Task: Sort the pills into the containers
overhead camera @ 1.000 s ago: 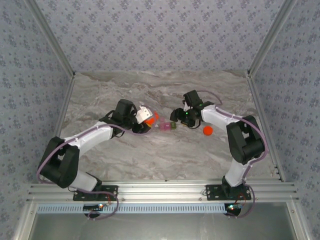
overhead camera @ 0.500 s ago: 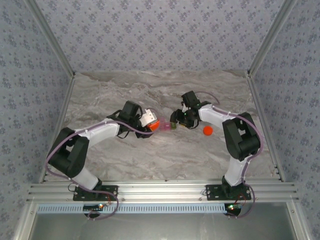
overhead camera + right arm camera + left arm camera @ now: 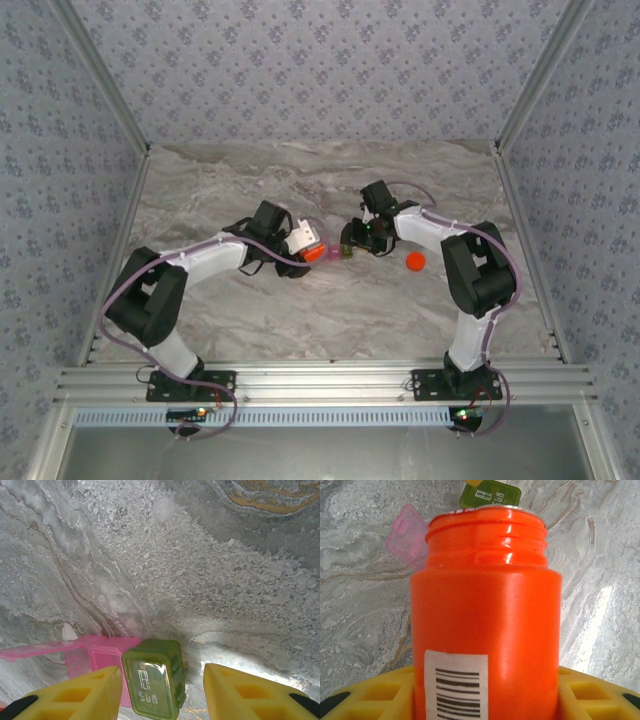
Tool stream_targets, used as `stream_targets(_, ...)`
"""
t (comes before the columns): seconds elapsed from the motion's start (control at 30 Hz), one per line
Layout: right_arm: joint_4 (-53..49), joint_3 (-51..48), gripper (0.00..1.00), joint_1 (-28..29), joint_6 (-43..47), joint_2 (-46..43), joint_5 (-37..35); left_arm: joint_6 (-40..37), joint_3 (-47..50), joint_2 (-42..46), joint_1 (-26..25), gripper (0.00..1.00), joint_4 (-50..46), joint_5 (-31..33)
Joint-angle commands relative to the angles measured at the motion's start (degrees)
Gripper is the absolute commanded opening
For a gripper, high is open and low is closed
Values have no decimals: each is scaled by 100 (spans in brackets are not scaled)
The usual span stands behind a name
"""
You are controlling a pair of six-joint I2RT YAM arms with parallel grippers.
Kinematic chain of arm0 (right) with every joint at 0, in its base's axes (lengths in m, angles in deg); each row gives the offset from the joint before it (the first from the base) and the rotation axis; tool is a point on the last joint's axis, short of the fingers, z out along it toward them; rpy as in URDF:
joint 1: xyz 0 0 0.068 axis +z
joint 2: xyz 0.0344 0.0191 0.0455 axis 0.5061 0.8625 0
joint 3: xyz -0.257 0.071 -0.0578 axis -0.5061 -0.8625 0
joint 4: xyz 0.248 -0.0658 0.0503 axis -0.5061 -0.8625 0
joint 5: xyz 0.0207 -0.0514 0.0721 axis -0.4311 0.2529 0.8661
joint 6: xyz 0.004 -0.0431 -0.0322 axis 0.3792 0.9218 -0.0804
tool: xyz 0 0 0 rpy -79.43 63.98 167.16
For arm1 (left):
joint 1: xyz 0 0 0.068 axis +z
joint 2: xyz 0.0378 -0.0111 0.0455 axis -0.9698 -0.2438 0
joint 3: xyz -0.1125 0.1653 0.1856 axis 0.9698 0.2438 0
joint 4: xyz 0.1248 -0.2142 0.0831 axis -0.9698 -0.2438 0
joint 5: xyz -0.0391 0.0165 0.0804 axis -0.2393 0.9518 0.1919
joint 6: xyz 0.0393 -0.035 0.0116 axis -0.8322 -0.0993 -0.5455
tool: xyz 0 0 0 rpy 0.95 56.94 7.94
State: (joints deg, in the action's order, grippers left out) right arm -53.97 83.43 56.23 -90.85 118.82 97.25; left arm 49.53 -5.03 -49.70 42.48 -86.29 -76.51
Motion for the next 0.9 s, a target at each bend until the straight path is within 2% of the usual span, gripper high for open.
stream_targets(0.0,-133,169,48,44,105,114,-33,-222,-301,-80,-26,0,-235,-57)
stream_targets(0.87,-186,263,44,43,205,263,89,-452,-984,-575,27,0,-1219,-107)
